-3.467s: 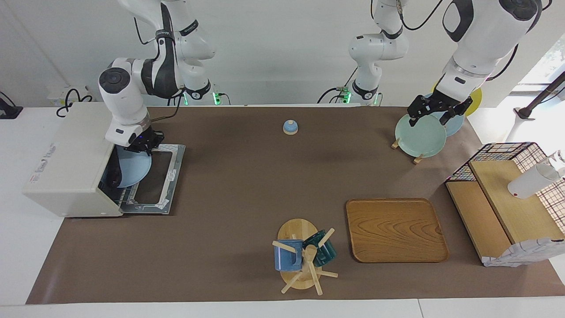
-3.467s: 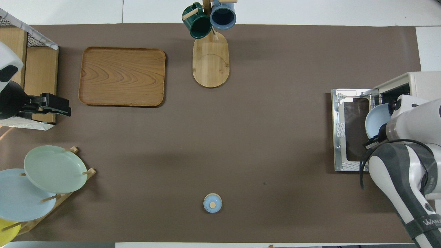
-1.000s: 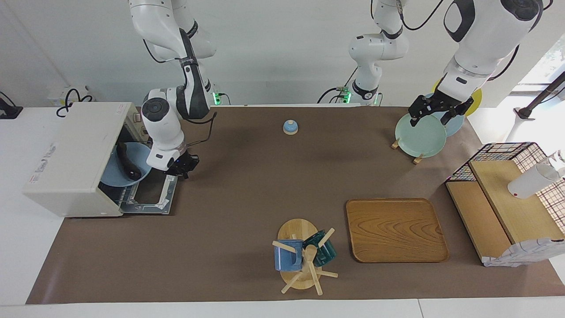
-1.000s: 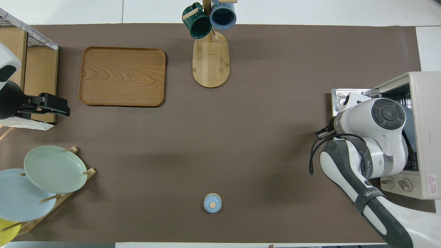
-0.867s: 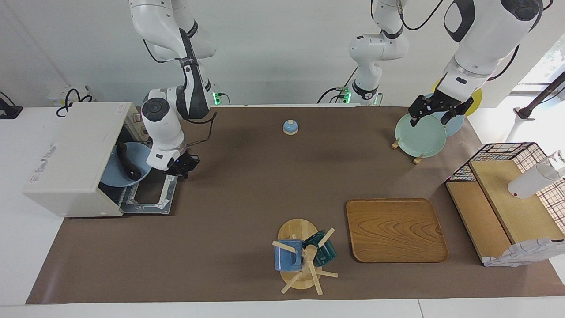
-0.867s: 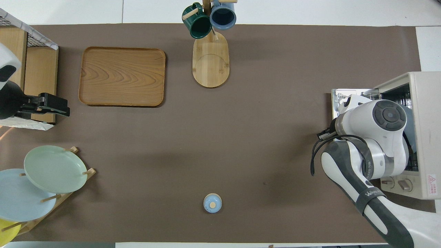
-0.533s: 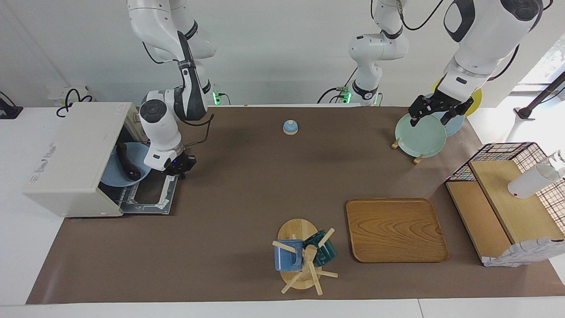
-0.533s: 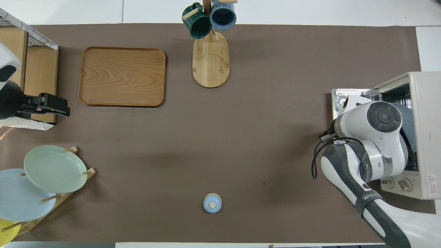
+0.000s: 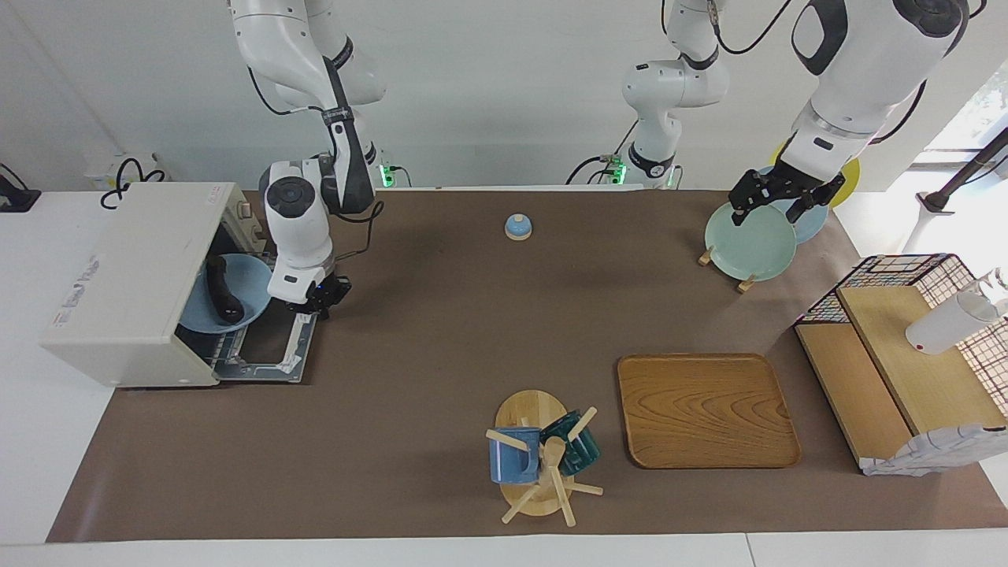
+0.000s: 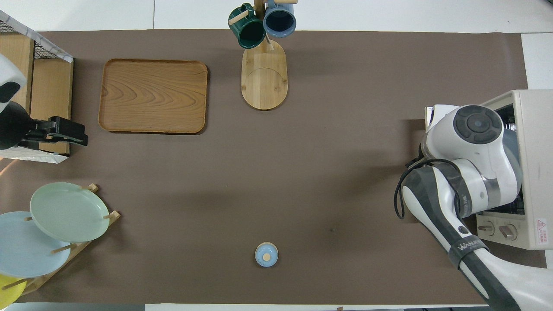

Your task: Put eggplant into oven

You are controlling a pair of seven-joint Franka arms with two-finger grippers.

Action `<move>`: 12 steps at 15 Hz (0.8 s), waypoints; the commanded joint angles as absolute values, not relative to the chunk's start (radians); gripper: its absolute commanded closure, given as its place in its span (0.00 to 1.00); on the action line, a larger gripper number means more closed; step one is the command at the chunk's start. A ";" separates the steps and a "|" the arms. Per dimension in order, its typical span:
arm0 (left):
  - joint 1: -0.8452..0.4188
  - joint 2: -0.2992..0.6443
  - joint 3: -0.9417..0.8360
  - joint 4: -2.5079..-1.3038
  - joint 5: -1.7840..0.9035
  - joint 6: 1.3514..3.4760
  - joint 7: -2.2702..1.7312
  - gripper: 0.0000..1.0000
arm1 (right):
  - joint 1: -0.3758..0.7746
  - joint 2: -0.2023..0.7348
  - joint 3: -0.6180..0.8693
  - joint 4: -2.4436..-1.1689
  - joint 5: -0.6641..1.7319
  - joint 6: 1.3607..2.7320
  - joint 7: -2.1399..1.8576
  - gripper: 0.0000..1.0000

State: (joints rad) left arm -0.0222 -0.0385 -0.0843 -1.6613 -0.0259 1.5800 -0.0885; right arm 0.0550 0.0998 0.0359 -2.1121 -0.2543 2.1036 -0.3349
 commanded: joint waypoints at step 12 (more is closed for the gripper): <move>-0.012 -0.038 -0.094 -1.657 -0.012 1.568 -0.081 0.00 | -0.135 -0.040 0.014 -2.026 -0.288 1.913 -0.634 1.00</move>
